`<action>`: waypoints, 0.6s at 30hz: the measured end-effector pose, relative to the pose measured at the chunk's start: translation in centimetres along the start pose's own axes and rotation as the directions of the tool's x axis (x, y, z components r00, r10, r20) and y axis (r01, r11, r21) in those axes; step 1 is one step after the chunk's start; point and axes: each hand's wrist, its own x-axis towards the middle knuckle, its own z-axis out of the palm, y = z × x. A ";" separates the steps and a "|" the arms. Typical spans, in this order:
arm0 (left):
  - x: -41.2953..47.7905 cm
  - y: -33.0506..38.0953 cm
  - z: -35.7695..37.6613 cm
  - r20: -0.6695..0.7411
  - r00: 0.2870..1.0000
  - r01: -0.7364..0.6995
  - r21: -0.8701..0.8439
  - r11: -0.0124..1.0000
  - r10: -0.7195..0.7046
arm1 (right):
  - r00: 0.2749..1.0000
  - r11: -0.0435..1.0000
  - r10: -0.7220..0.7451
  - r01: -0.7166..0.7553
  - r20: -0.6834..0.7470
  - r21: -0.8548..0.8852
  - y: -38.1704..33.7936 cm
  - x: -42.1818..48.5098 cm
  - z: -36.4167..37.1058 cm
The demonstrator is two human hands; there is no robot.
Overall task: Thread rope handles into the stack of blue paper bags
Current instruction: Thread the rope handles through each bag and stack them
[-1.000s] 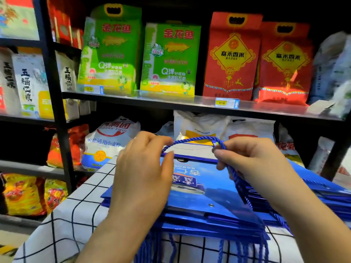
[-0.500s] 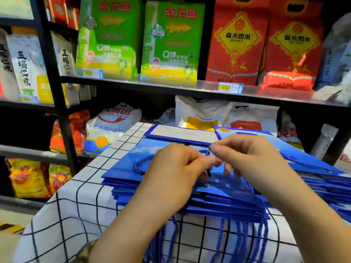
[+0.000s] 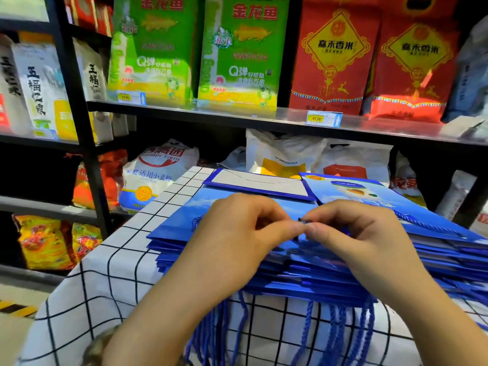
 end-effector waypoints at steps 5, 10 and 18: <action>-0.8 -0.8 -1.3 0.110 0.994 -0.062 0.336 0.940 0.027 | 0.995 0.980 0.056 -0.039 0.082 -0.196 0.5 0.0 -0.6; -0.9 -1.2 -1.3 0.103 0.994 -0.066 0.359 0.931 0.031 | 0.993 0.979 0.068 -0.048 0.098 -0.196 0.3 0.3 -0.2; -1.1 -1.5 -1.2 0.076 0.988 -0.152 0.309 0.939 0.135 | 0.993 0.968 0.065 -0.039 0.097 -0.246 0.5 0.5 -0.1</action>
